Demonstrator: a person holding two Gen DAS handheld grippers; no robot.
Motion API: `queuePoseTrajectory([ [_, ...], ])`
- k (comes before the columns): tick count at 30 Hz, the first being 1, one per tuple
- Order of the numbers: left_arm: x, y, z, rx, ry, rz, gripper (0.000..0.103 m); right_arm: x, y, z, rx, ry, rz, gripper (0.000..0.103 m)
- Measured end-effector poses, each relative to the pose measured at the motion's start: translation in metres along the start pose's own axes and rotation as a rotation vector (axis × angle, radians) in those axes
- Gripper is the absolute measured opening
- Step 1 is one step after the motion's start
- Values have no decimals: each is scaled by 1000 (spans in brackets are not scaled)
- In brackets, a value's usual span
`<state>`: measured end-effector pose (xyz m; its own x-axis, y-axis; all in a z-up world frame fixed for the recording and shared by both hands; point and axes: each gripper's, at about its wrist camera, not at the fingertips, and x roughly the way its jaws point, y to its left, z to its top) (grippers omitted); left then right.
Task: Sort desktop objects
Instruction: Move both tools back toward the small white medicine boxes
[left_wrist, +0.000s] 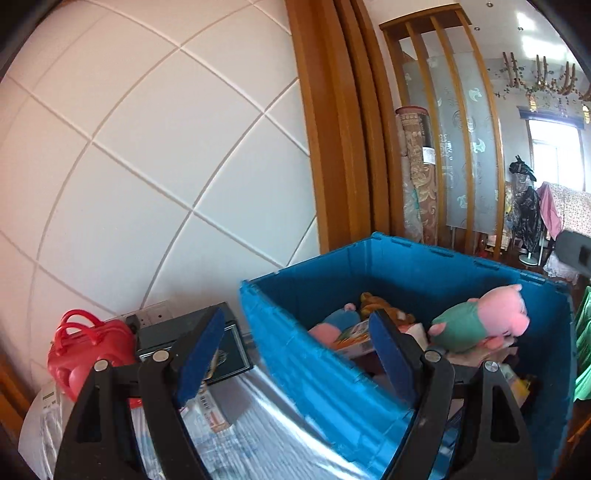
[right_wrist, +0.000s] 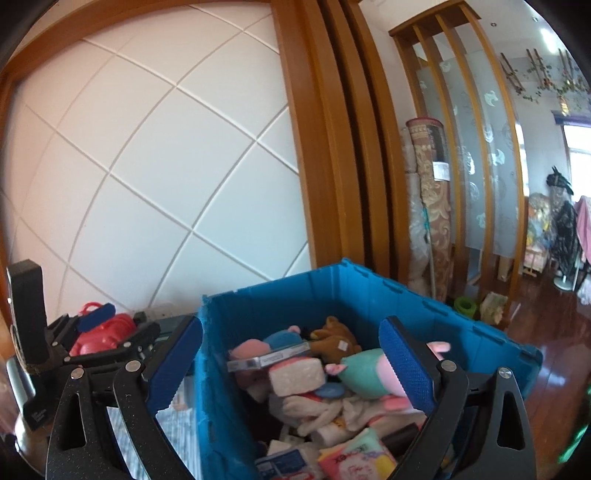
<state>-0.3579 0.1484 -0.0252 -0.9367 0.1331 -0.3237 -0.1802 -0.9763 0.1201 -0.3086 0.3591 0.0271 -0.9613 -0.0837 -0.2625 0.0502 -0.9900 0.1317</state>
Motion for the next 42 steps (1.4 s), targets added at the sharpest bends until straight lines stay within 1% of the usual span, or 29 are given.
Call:
queuePoseTrajectory([
  [1,-2,14,-10,-4,18,26,80,-1,13,-1,-9,2,19,98],
  [6,-11,89,-62,-54,115,107,80,1,78,-13,-43,35,119,99],
  [10,-25,135,-96,-49,152,168,80,9,126,-31,-56,74,210,99],
  [12,-29,153,-109,-34,160,178,80,19,147,-44,-65,99,241,99],
  [15,-28,181,-132,-28,194,179,80,43,175,-65,-80,168,280,99],
  [17,-26,197,-149,-37,215,162,80,60,189,-77,-86,206,303,99],
  [21,-13,225,-184,-42,248,172,80,97,213,-100,-143,250,304,99],
  [24,7,239,-210,-72,282,129,80,134,225,-118,-165,310,315,99],
  [26,23,242,-226,-62,310,124,80,164,232,-133,-184,379,316,99],
  [27,31,244,-234,-55,321,123,80,178,236,-141,-192,400,321,99],
  [29,50,247,-250,-59,366,105,80,207,243,-157,-215,456,317,99],
  [31,71,249,-265,-63,410,73,80,238,250,-174,-224,504,334,98],
  [33,90,250,-277,-52,444,30,80,270,258,-190,-242,553,321,98],
  [37,130,248,-297,-12,497,-66,80,338,269,-222,-251,649,327,92],
  [38,140,248,-302,-7,512,-87,80,356,273,-231,-252,676,330,89],
  [40,159,249,-313,-6,553,-111,80,384,280,-245,-250,716,344,86],
  [41,166,249,-318,-9,569,-133,74,398,283,-252,-256,732,341,84],
  [42,172,249,-323,-8,580,-147,70,410,286,-258,-262,745,338,84],
])
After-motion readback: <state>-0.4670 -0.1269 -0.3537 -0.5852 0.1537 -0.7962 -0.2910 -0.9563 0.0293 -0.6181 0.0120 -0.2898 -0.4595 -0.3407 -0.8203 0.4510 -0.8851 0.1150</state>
